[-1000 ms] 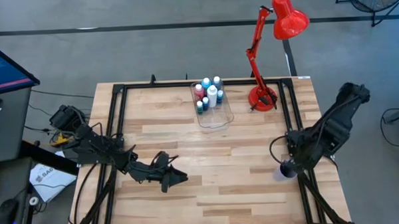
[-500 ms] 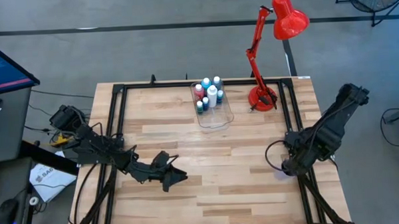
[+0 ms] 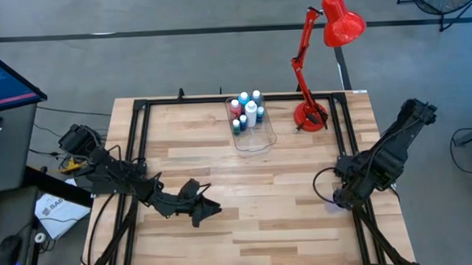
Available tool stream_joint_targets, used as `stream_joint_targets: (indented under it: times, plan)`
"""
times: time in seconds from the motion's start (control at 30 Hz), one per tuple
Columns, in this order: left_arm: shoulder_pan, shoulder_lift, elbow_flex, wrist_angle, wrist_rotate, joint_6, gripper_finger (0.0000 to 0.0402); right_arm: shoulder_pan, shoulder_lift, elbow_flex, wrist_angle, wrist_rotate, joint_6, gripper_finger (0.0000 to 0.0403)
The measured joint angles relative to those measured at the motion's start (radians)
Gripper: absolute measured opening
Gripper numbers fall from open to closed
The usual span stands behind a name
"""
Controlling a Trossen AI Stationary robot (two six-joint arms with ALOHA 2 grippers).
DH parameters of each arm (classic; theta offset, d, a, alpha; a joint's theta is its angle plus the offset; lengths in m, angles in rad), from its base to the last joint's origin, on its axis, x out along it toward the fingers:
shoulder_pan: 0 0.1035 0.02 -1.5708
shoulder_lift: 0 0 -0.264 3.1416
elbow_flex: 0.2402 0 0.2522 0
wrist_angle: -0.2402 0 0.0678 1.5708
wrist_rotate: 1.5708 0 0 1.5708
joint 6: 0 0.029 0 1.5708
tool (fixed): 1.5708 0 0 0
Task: Pick & Place Paint Supplies
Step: Return to Home Position
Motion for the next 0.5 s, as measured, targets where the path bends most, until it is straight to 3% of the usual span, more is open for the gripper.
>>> stream_joint_targets:
  times: [0.23, 0.5]
  plan:
    - [0.0, 0.0, 0.0, 0.0, -0.007, -0.015, 0.0143, -0.014, -0.001, 0.017, 0.002, 0.01, 0.0, 0.0063]
    - [0.02, 0.0, 0.0, 0.0, -0.147, -0.08, 0.0139, -0.182, -0.002, 0.127, 0.029, 0.214, -0.181, 0.0063]
